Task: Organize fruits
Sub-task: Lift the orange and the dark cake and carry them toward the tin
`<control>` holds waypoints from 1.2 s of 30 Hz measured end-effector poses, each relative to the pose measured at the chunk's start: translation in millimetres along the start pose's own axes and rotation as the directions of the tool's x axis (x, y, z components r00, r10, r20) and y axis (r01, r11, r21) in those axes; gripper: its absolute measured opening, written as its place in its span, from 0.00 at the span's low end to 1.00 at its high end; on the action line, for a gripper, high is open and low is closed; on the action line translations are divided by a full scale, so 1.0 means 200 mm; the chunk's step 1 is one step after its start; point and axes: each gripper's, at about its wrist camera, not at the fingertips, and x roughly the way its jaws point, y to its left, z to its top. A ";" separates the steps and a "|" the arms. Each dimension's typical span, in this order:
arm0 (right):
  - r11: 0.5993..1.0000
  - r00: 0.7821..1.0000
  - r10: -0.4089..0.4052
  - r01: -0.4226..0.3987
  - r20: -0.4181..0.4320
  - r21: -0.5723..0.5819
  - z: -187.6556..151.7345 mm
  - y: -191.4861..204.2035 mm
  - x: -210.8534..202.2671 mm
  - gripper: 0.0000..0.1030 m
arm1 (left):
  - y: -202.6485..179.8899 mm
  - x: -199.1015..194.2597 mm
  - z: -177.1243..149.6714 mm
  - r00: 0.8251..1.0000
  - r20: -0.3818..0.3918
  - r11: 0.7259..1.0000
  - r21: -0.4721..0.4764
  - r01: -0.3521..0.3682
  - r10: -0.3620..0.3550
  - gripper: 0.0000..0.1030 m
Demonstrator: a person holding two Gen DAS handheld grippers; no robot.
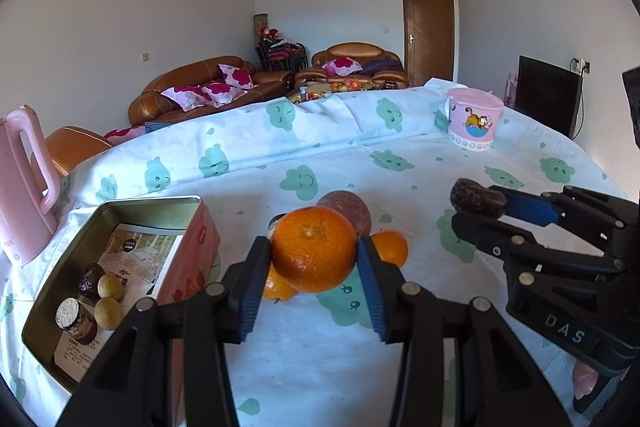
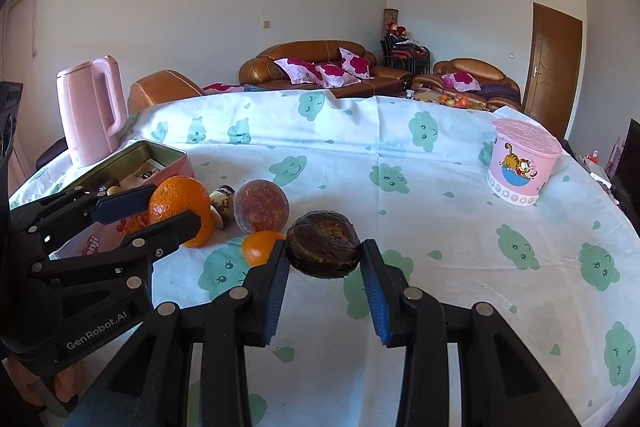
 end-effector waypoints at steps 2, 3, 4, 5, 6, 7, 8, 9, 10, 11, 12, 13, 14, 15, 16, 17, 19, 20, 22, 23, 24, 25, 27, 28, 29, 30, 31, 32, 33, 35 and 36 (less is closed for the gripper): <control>1.000 1.000 -0.009 0.009 0.017 -0.007 0.00 0.01 -0.02 0.37 | -0.01 -0.01 0.00 1.000 0.013 1.000 0.006 -0.007 0.007 0.45; 1.000 1.000 -0.013 0.013 0.025 -0.012 0.00 0.01 -0.03 0.37 | -0.01 -0.02 0.00 1.000 0.020 1.000 0.009 -0.009 0.009 0.45; 1.000 0.999 -0.016 0.016 0.034 -0.018 0.00 0.02 -0.04 0.37 | -0.01 -0.03 0.00 1.000 0.027 1.000 0.014 -0.010 0.010 0.45; 0.999 0.999 -0.019 0.020 0.043 -0.025 0.00 0.03 -0.04 0.37 | -0.02 -0.04 -0.01 0.999 0.033 1.000 0.018 -0.010 0.009 0.45; 0.999 0.998 -0.024 0.025 0.050 -0.031 0.00 0.04 -0.05 0.37 | -0.02 -0.04 -0.01 0.999 0.040 1.000 0.023 -0.011 0.010 0.45; 0.999 0.998 -0.029 0.031 0.056 -0.038 0.00 0.04 -0.05 0.37 | -0.03 -0.05 -0.01 0.999 0.046 1.000 0.027 -0.011 0.010 0.45; 0.998 0.998 -0.034 0.037 0.060 -0.045 0.00 0.05 -0.06 0.37 | -0.03 -0.06 -0.01 0.999 0.050 0.999 0.031 -0.012 0.011 0.45; 0.998 0.997 -0.038 0.042 0.063 -0.051 0.00 0.06 -0.06 0.37 | -0.03 -0.06 -0.01 0.999 0.053 0.999 0.032 -0.013 0.012 0.45; 0.998 0.997 -0.040 0.044 0.067 -0.055 0.00 0.06 -0.06 0.37 | -0.03 -0.06 -0.01 0.998 0.055 0.999 0.031 -0.014 0.012 0.45; 0.997 0.997 -0.042 0.046 0.072 -0.060 0.00 0.07 -0.07 0.37 | -0.02 -0.07 -0.01 0.998 0.056 0.999 0.029 -0.015 0.013 0.45; 0.997 0.996 -0.041 0.046 0.078 -0.062 0.00 0.07 -0.07 0.37 | -0.02 -0.07 -0.01 0.998 0.056 1.000 0.026 -0.014 0.012 0.45; 0.997 0.996 -0.038 0.043 0.084 -0.063 0.00 0.07 -0.08 0.37 | -0.02 -0.07 -0.01 0.998 0.055 1.000 0.023 -0.012 0.011 0.45; 0.997 0.995 -0.034 0.040 0.089 -0.064 0.00 0.07 -0.08 0.37 | -0.01 -0.07 -0.01 0.998 0.055 1.000 0.021 -0.012 0.011 0.45; 0.997 0.995 -0.030 0.036 0.094 -0.063 0.00 0.07 -0.09 0.37 | -0.01 -0.07 -0.01 0.998 0.056 1.000 0.018 -0.011 0.010 0.45; 0.998 0.995 -0.026 0.033 0.099 -0.061 0.00 0.07 -0.09 0.38 | -0.01 -0.07 -0.01 0.998 0.057 1.000 0.016 -0.009 0.008 0.45; 0.998 0.994 -0.023 0.029 0.104 -0.058 0.00 0.06 -0.10 0.38 | -0.01 -0.07 -0.01 0.998 0.059 1.000 0.013 -0.006 0.005 0.45; 0.999 0.993 -0.015 0.020 0.116 -0.046 0.00 0.05 -0.11 0.37 | 0.00 -0.08 -0.01 0.998 0.064 1.000 0.008 -0.002 0.001 0.45; 0.999 0.992 -0.010 0.015 0.124 -0.039 0.00 0.04 -0.12 0.37 | 0.00 -0.08 -0.01 0.998 0.066 1.000 0.006 -0.001 0.001 0.45; 1.000 0.990 -0.001 0.005 0.141 -0.027 -0.01 0.03 -0.13 0.37 | 0.00 -0.08 -0.01 0.998 0.069 1.000 0.003 0.000 0.000 0.45; 1.000 0.989 0.004 -0.001 0.148 -0.022 -0.01 0.02 -0.14 0.37 | 0.00 -0.09 -0.01 0.997 0.072 1.000 0.000 -0.001 0.001 0.45; 1.000 0.988 0.007 -0.004 0.153 -0.020 -0.01 0.02 -0.14 0.37 | 0.01 -0.09 -0.01 0.997 0.076 1.000 -0.002 0.000 0.001 0.45; 1.000 0.987 0.009 -0.007 0.158 -0.019 -0.01 0.02 -0.15 0.37 | 0.01 -0.09 -0.02 0.997 0.081 1.000 -0.005 0.000 0.000 0.45; 1.000 0.986 0.013 -0.009 0.168 -0.022 -0.01 0.03 -0.16 0.37 | 0.01 -0.10 -0.02 0.996 0.089 1.000 -0.008 -0.001 0.002 0.45; 1.000 0.985 0.014 -0.010 0.173 -0.024 -0.01 0.03 -0.16 0.37 | 0.01 -0.11 -0.02 0.996 0.092 1.000 -0.008 -0.001 0.002 0.45; 1.000 0.984 0.015 -0.010 0.178 -0.026 -0.01 0.03 -0.17 0.37 | 0.01 -0.11 -0.02 0.995 0.095 1.000 -0.009 -0.002 0.003 0.45; 1.000 0.983 0.015 -0.010 0.182 -0.027 -0.01 0.03 -0.17 0.37 | 0.01 -0.12 -0.02 0.995 0.101 1.000 -0.010 -0.004 0.005 0.45; 1.000 0.982 0.016 -0.011 0.187 -0.026 -0.02 0.03 -0.17 0.37 | 0.02 -0.12 -0.02 0.994 0.107 1.000 -0.011 -0.004 0.006 0.45; 1.000 0.981 0.017 -0.012 0.192 -0.026 -0.02 0.03 -0.18 0.37 | 0.02 -0.13 -0.02 0.994 0.113 1.000 -0.011 -0.005 0.006 0.45; 1.000 0.980 0.017 -0.012 0.198 -0.025 -0.02 0.03 -0.18 0.37 | 0.02 -0.14 -0.03 0.993 0.118 1.000 -0.010 -0.008 0.009 0.45; 1.000 0.978 0.017 -0.012 0.208 -0.023 -0.02 0.02 -0.19 0.37 | 0.02 -0.15 -0.03 0.992 0.126 1.000 -0.008 -0.015 0.016 0.45; 1.000 0.977 0.016 -0.011 0.213 -0.024 -0.02 0.03 -0.20 0.37 | 0.02 -0.15 -0.03 0.991 0.131 1.000 -0.007 -0.018 0.018 0.45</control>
